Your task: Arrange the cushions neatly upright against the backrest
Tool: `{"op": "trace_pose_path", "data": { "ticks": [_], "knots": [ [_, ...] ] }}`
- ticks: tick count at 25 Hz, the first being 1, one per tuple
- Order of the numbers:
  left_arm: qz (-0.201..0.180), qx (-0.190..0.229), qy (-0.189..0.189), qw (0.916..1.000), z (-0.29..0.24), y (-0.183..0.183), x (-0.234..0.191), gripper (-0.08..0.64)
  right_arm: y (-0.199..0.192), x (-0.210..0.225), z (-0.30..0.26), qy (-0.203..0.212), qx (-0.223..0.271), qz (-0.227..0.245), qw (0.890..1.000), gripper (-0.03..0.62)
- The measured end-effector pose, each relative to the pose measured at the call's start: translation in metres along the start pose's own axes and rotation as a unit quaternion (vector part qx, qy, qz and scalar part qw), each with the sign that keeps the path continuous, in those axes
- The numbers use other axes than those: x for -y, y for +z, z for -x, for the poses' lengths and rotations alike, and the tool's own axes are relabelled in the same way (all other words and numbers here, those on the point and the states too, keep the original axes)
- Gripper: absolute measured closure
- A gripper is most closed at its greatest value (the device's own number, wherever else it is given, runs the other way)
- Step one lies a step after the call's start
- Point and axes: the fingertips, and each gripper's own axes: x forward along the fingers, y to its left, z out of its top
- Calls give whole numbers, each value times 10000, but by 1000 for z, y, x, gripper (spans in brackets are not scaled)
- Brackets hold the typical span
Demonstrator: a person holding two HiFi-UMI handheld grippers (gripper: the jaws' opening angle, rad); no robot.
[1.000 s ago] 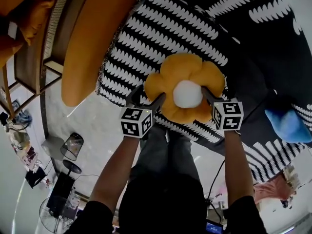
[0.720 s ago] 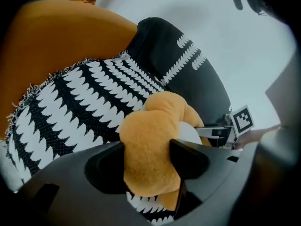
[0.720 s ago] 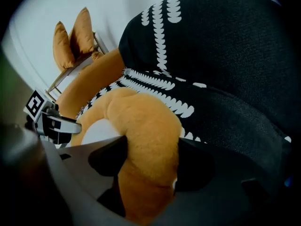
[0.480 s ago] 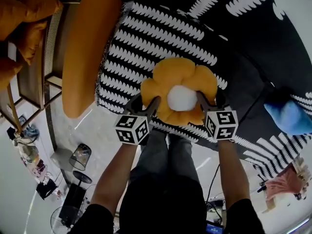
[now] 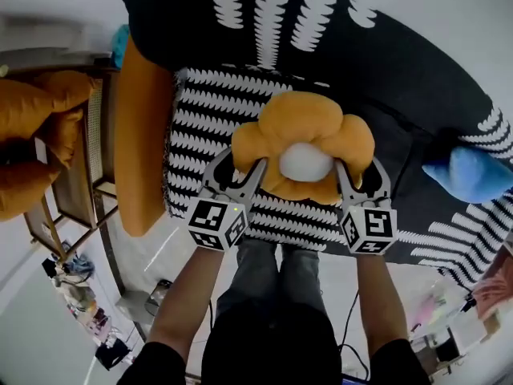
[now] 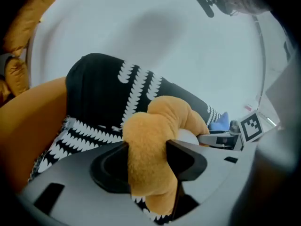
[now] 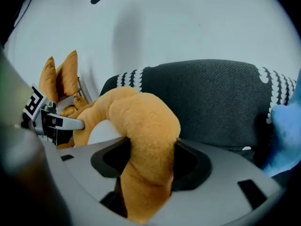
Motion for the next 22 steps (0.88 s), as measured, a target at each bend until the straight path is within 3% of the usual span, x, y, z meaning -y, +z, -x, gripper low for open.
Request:
{"op": "trace_pose_path", "data": {
  "ticks": [5,11,18,22],
  "knots": [
    [-678,346,-336,9965,-34,62,24,321,44,36,5,-440,610,-97,9971,319],
    [-1414,687,-525,9862,-72,111,60,319,71,82,10,-655,1157,-242,9908,318],
    [-1711,915,-513,9797,-105,127,68,308,76,110,-5,-783,1421,-234,9865,308],
    [-1731,631,-376,9822,-139,104,51,286,51,126,-42,-723,1099,-296,9909,283]
  ]
}}
